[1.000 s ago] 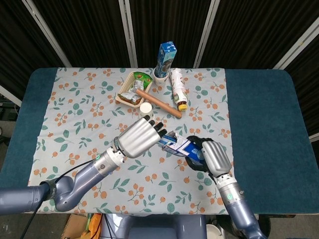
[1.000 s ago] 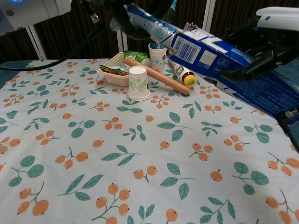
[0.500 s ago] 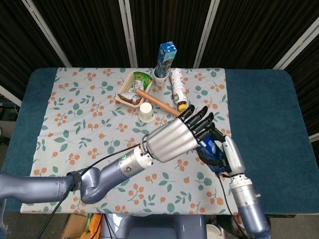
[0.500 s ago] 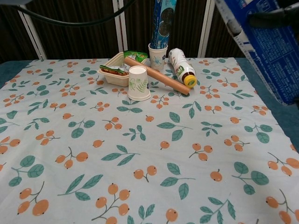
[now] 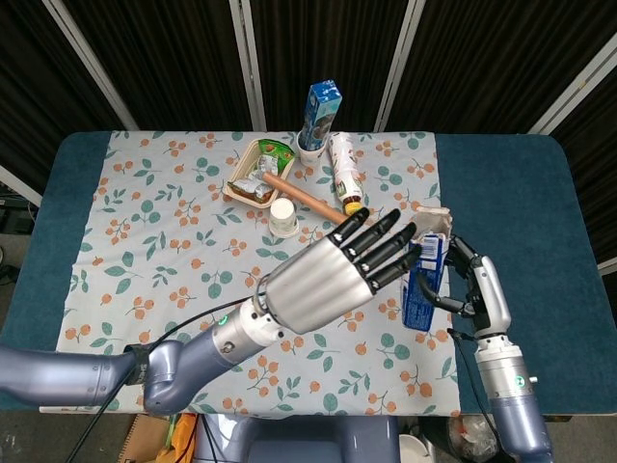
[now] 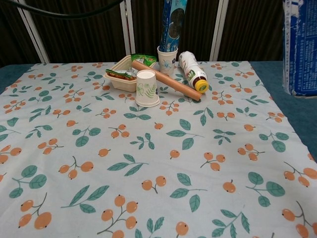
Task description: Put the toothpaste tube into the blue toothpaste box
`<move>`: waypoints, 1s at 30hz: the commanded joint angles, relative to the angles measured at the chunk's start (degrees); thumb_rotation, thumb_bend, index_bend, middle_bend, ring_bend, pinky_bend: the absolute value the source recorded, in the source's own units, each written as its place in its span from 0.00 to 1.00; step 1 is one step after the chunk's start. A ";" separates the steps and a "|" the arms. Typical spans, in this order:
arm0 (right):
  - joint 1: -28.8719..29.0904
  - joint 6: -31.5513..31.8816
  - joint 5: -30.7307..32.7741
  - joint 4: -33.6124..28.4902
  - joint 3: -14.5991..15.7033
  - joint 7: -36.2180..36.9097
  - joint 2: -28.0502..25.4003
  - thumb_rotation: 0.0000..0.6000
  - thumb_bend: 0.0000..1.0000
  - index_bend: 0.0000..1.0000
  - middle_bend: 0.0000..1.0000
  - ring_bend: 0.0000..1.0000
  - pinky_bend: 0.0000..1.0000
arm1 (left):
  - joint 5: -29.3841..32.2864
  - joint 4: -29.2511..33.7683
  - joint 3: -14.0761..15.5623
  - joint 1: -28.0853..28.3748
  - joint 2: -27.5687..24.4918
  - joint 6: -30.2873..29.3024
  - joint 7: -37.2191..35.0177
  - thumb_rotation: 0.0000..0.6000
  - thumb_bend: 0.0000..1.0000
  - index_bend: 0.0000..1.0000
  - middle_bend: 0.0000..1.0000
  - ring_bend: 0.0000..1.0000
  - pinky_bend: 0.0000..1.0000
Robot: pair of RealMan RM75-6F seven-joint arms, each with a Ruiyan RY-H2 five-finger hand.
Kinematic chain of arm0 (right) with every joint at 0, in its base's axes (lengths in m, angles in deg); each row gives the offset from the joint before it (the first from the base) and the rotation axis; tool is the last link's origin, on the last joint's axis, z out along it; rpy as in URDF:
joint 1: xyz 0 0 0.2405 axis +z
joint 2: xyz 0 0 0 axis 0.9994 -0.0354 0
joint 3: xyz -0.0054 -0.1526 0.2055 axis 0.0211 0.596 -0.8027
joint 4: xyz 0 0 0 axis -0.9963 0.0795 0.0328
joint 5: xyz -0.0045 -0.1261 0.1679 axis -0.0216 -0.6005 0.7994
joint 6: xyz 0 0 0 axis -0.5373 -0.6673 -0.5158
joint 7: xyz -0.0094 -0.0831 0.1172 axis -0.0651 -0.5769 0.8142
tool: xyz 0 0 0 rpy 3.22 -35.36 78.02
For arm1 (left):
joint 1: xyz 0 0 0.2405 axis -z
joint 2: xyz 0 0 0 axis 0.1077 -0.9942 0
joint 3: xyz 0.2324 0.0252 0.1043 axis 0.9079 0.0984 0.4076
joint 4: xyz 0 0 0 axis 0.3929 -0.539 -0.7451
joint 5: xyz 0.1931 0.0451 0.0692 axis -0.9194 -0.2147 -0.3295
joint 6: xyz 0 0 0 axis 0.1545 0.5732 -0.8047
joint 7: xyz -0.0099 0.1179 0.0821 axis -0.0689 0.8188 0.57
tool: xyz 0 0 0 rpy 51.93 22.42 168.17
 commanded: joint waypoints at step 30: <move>5.85 -2.36 1.29 27.95 14.13 -47.12 26.59 1.00 0.37 0.35 0.47 0.43 0.37 | -4.73 -18.38 35.14 -46.06 -12.25 -27.66 -42.68 1.00 0.00 0.14 0.14 0.17 0.29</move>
